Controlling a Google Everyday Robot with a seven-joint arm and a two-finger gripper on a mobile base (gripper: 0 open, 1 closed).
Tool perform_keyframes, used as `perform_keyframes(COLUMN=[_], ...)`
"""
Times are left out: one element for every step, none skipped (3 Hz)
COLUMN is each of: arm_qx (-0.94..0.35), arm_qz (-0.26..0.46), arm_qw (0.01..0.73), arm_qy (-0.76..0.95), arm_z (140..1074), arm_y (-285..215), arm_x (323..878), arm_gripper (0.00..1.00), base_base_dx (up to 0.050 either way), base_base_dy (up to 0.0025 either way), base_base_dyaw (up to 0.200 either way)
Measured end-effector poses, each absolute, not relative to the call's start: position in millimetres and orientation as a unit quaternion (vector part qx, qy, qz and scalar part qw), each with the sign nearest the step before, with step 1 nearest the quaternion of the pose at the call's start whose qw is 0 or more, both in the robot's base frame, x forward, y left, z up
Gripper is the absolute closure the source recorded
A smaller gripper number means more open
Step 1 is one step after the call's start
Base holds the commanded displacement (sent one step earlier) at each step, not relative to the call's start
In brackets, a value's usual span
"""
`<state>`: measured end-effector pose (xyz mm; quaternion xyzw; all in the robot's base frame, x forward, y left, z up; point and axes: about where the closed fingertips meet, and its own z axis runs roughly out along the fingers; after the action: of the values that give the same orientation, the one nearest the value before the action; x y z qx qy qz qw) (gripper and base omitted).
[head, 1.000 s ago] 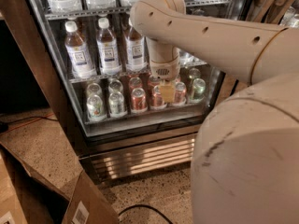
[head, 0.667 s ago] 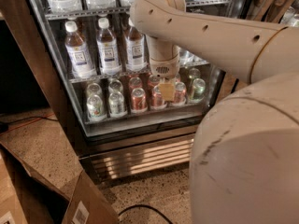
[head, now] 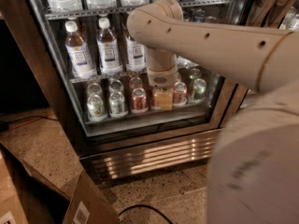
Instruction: Close left fridge door
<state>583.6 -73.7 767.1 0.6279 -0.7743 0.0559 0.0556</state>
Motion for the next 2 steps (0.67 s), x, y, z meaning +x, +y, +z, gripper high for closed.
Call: perform_keyframes(arm_qx=[0.622, 0.62], arm_qz=[0.026, 0.008], arm_qw=[0.013, 0.029], arm_qy=[-0.783, -0.784], arm_z=[759, 728], arm_y=[-57, -57], arm_x=[530, 471], arm_gripper=[1.0, 1.0], base_base_dx=[0.0, 0.0], base_base_dy=[0.0, 0.0], base_base_dyaw=[0.0, 0.0])
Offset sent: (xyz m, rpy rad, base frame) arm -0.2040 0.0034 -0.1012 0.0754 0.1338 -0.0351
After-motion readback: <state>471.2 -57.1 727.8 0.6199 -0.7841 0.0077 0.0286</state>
